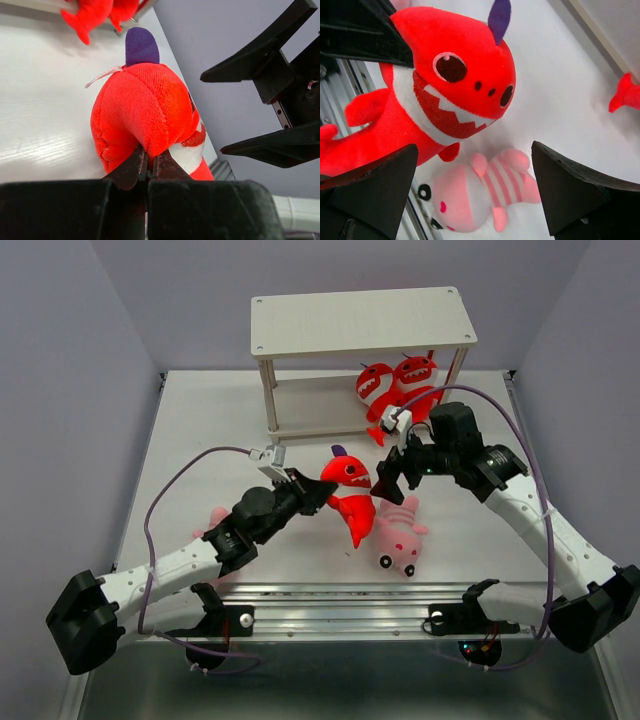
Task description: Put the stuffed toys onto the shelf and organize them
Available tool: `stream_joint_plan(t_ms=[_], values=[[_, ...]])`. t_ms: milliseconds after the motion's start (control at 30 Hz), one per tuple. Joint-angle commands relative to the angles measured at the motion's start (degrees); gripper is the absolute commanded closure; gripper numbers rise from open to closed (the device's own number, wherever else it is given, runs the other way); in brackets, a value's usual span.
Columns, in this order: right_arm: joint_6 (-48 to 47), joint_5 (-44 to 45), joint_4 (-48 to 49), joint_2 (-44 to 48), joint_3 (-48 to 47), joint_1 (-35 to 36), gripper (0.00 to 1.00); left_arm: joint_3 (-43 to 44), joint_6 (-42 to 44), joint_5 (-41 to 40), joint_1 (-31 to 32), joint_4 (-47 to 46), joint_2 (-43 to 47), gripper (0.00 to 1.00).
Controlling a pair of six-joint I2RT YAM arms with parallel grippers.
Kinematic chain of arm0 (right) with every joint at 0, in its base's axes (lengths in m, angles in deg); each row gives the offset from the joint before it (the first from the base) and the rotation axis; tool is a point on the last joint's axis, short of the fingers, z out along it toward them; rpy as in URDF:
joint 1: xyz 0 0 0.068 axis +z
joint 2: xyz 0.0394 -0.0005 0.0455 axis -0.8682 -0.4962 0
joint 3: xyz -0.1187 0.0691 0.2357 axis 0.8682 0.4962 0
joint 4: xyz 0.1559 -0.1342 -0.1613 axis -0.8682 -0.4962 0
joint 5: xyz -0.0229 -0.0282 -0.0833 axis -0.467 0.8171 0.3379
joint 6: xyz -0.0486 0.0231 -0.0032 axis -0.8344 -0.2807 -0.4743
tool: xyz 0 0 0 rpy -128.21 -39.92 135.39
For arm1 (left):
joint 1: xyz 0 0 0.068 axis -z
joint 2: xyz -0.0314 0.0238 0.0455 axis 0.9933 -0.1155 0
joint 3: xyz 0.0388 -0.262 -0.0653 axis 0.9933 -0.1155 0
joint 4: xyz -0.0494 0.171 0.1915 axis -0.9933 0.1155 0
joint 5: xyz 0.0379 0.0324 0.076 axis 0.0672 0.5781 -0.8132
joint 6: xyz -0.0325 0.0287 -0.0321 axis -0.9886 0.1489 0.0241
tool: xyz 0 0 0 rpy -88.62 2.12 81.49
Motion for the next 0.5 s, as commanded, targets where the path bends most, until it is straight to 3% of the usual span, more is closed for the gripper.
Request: stream_joint_plan(t_ms=[0, 200, 467], values=[[14.41, -5.38, 6.42, -2.01, -2.51, -1.11, 0.0, -3.45, -1.54, -9.55, 0.2, -11.08, 2.65, 1.0], [19.77, -18.91, 8.35, -4.91, -3.05, -1.11, 0.0, -3.1, -0.75, -13.6, 0.28, -15.39, 2.83, 1.0], [26.2, -19.2, 14.86, -6.5, 1.53, -1.11, 0.04, -1.35, -1.02, -14.22, 0.28, -20.22, -0.24, 1.0]])
